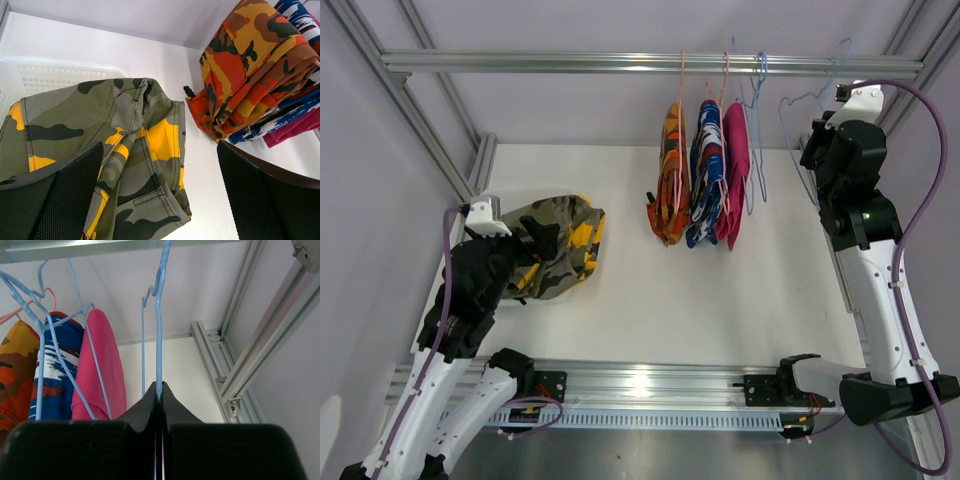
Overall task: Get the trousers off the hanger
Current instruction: Place the hanger at the clothesline.
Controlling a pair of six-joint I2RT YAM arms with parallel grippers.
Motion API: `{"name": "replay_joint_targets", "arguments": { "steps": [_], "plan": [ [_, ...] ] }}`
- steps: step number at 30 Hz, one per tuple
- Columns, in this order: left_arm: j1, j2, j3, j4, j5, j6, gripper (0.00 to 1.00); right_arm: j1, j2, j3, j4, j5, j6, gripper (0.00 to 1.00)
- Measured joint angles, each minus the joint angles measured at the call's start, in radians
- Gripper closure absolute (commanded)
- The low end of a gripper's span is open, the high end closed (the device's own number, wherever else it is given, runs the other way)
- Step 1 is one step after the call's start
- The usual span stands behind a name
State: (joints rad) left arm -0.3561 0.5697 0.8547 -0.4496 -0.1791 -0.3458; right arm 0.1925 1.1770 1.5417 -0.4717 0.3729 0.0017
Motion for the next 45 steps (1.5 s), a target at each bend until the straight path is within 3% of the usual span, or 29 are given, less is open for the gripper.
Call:
{"name": "replay_joint_targets", "arguments": {
  "steps": [8, 22, 37, 45],
  "plan": [
    [0.0, -0.009, -0.006, 0.0, 0.005, 0.0, 0.01, -0.043, 0.086, 0.025, 0.053, -0.085, -0.003, 1.0],
    [0.0, -0.027, -0.006, 0.002, 0.037, -0.001, 0.01, -0.081, 0.193, 0.067, 0.004, -0.139, -0.003, 1.0],
    [0.0, -0.043, -0.006, 0.005, 0.055, -0.001, 0.01, -0.086, 0.178, 0.022, 0.058, -0.156, -0.002, 1.0],
    [0.0, -0.048, -0.006, 0.006, 0.06, -0.001, 0.01, -0.086, 0.182, 0.072, -0.02, -0.168, 0.008, 1.0]
  ]
}}
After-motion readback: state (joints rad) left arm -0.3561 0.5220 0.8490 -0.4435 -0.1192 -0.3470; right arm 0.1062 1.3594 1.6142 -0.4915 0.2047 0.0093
